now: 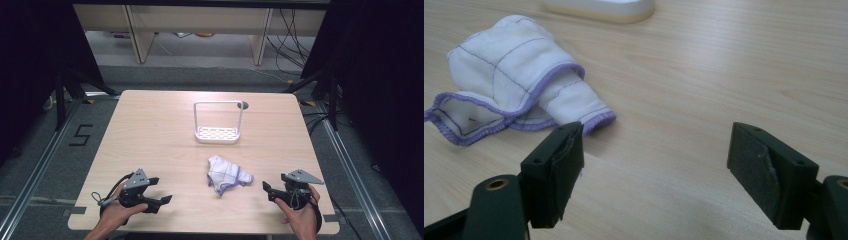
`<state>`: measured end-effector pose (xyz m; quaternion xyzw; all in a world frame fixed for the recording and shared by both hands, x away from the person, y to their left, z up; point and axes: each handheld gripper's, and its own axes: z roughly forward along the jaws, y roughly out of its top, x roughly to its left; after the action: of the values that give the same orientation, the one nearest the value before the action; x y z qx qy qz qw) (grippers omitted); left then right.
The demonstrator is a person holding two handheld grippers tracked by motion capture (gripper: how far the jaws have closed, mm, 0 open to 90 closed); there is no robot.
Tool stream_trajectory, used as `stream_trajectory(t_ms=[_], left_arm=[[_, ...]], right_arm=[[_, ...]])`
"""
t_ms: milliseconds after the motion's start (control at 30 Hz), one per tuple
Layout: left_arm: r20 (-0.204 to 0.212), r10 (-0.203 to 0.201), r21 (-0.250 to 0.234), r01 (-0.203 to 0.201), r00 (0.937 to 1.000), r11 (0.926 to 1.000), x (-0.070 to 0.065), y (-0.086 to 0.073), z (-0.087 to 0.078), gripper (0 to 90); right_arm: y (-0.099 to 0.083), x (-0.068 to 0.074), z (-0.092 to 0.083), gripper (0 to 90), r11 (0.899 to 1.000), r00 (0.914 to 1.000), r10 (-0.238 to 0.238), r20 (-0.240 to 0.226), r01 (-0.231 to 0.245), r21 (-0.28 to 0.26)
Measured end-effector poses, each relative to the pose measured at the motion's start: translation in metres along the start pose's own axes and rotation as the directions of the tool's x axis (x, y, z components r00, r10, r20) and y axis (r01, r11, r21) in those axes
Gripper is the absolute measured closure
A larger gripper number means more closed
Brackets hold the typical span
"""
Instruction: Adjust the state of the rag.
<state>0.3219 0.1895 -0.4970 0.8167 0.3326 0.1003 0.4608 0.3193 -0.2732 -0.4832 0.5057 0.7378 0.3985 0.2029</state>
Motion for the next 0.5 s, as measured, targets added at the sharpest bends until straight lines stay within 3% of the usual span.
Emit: stream_trajectory(t_ms=[67,133,267,333,367,400,467,500], left_arm=[[0.017,0.007,0.000,-0.007,0.9998,1.0000,-0.005,0.004,0.004,19.6],[0.022,0.009,0.009,-0.009,0.9997,0.9999,-0.006,0.005,0.004,20.2],[0.049,0.027,0.006,-0.027,0.9984,0.9996,-0.016,0.014,0.014,22.4],[0.059,0.034,-0.004,-0.034,0.9977,0.9994,-0.021,0.019,0.019,23.9],[0.063,0.039,-0.006,-0.039,0.9973,0.9992,-0.025,0.024,0.023,23.9],[0.072,0.056,-0.001,-0.056,0.9959,0.9984,-0.027,0.027,0.026,24.8],[0.081,0.063,-0.008,-0.063,0.9947,0.9980,-0.032,0.034,0.035,26.6],[0.087,0.082,-0.005,-0.082,0.9928,0.9966,-0.039,0.041,0.043,27.2]], right_arm=[[0.000,0.003,-0.001,24.1,0.999,0.9992,0.038,0.008,-0.038,0.000],[0.000,0.003,0.000,24.2,0.999,0.9992,0.040,0.001,-0.040,-0.016],[0.000,0.002,0.000,24.5,1.000,0.9993,0.022,0.030,-0.022,-0.006],[0.001,0.003,-0.002,24.6,0.999,0.9988,0.046,0.015,-0.046,-0.006],[0.001,0.003,-0.002,24.6,0.999,0.9988,0.046,0.015,-0.046,-0.006],[0.001,0.000,-0.001,24.6,1.000,0.9999,0.009,0.009,-0.009,-0.018],[0.001,0.001,-0.002,24.6,0.999,0.9995,0.026,0.014,-0.026,-0.018],[0.001,0.000,-0.002,24.7,1.000,0.9999,0.014,0.007,-0.013,-0.024]])
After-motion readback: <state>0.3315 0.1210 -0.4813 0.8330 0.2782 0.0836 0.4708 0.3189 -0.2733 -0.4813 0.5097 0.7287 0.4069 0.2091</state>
